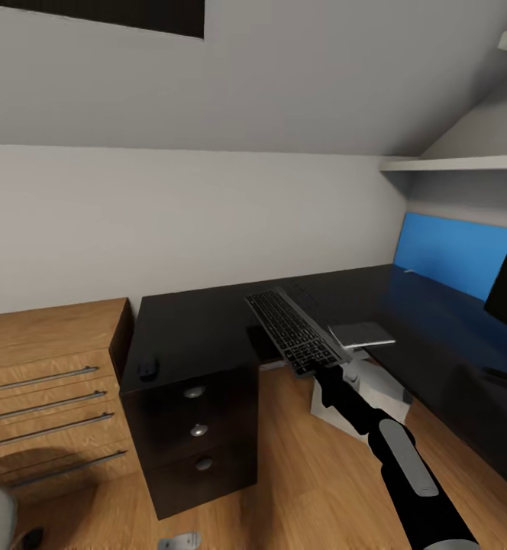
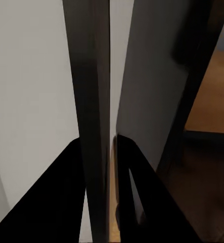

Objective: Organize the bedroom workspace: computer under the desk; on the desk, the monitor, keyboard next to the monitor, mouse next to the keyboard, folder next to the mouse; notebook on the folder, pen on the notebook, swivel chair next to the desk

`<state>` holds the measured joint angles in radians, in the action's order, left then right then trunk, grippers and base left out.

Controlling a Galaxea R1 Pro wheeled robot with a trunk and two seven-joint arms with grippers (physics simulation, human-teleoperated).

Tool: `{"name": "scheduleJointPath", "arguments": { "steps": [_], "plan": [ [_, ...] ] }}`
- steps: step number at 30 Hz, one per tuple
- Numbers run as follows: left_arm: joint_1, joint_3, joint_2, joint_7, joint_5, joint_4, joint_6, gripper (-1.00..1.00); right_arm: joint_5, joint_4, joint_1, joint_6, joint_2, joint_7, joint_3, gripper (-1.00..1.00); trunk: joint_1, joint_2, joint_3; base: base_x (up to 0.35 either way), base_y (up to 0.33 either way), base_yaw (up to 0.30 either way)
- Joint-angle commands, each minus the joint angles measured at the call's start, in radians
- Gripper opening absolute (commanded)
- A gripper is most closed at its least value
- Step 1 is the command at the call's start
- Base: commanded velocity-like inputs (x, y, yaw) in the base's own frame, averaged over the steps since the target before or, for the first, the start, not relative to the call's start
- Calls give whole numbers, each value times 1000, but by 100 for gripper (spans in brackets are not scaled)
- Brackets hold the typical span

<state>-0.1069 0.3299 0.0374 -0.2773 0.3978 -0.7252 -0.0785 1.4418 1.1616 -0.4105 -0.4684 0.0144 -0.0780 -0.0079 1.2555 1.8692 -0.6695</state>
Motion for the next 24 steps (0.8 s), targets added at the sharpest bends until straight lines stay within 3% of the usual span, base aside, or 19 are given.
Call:
{"name": "scheduleJointPath", "arguments": {
  "steps": [1,5,10,24],
  "plan": [
    [0,4,-1,-8,7,-2,-4,100,5,-1,-1,-4,0,-3,4,-100,-1,1,0,-318,0,5],
    [0,5,-1,-7,7,-2,-4,100,5,-2,-1,-3,-1,-3,41,-100,-1,1,5,-328,0,2],
    [0,5,-1,-7,7,-2,-5,100,5,-2,-1,-8,0,-4,51,-100,-1,1,6,-317,45,0],
    [0,6,-1,-7,7,0,-6,100,5,-12,-1,-14,2,-8,53,-100,-1,1,6,-33,7,0]
  ]
}}
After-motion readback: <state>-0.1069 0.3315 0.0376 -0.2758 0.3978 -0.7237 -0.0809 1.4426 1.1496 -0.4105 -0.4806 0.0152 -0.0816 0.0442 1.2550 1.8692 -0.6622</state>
